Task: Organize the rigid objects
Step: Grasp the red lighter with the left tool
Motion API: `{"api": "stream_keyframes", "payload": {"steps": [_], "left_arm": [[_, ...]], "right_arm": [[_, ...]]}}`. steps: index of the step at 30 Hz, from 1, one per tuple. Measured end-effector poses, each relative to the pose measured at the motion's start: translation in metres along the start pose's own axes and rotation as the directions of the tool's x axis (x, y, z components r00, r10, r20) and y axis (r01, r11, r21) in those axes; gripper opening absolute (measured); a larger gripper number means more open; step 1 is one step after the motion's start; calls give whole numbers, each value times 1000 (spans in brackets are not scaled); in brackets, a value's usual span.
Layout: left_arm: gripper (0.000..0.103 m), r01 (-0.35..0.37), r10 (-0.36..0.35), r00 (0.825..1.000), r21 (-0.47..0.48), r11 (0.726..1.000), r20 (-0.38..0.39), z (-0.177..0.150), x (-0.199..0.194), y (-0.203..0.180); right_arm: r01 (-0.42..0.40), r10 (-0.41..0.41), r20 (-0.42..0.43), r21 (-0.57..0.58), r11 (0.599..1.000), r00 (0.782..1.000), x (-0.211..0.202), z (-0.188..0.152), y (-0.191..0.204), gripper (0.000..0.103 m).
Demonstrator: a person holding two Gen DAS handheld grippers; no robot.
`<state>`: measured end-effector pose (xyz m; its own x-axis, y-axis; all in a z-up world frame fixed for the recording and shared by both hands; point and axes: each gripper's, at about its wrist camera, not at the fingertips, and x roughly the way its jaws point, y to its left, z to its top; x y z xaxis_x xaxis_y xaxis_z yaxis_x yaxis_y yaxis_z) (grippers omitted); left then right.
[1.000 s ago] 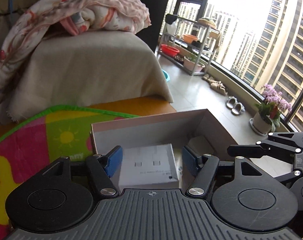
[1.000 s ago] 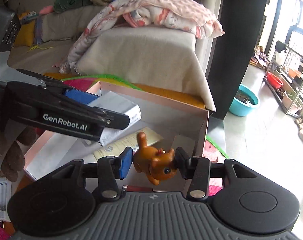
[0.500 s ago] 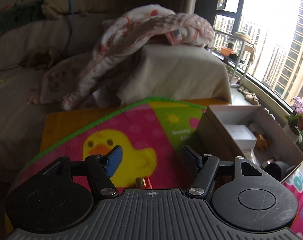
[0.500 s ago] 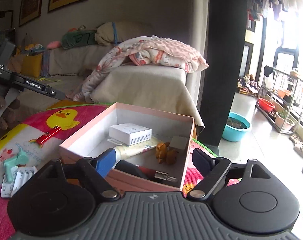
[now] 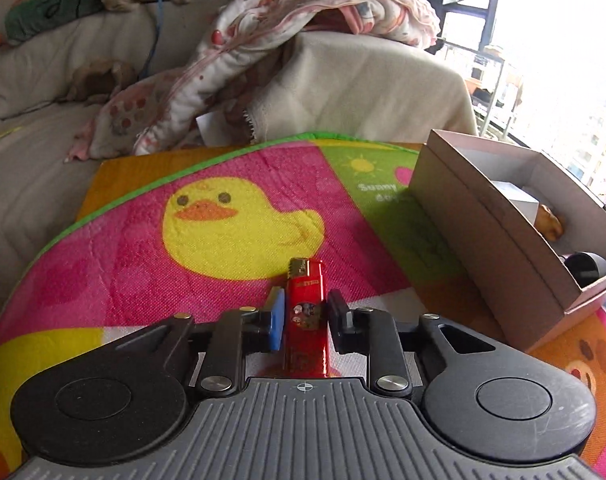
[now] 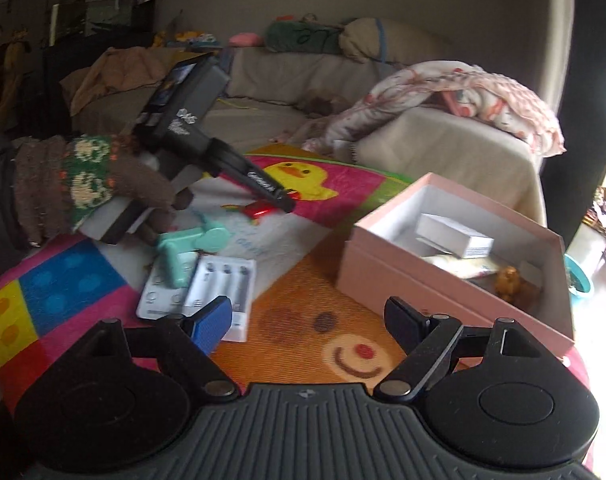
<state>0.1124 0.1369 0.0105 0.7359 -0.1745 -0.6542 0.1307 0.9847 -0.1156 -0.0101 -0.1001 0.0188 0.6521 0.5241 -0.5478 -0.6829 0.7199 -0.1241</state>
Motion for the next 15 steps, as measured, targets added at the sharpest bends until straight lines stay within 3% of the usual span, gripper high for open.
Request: {"api": "stream_keyframes", "payload": {"steps": [8, 15], "left_arm": [[26, 34, -31, 999, -70, 997, 43, -30, -46, 23], [26, 68, -52, 994, -164, 984, 101, -65, -99, 44]], "right_arm": [[-138, 140, 7, -135, 981, 990, 43, 27, 62, 84], [-189, 185, -42, -150, 970, 982, 96, 49, 70, 84]]}}
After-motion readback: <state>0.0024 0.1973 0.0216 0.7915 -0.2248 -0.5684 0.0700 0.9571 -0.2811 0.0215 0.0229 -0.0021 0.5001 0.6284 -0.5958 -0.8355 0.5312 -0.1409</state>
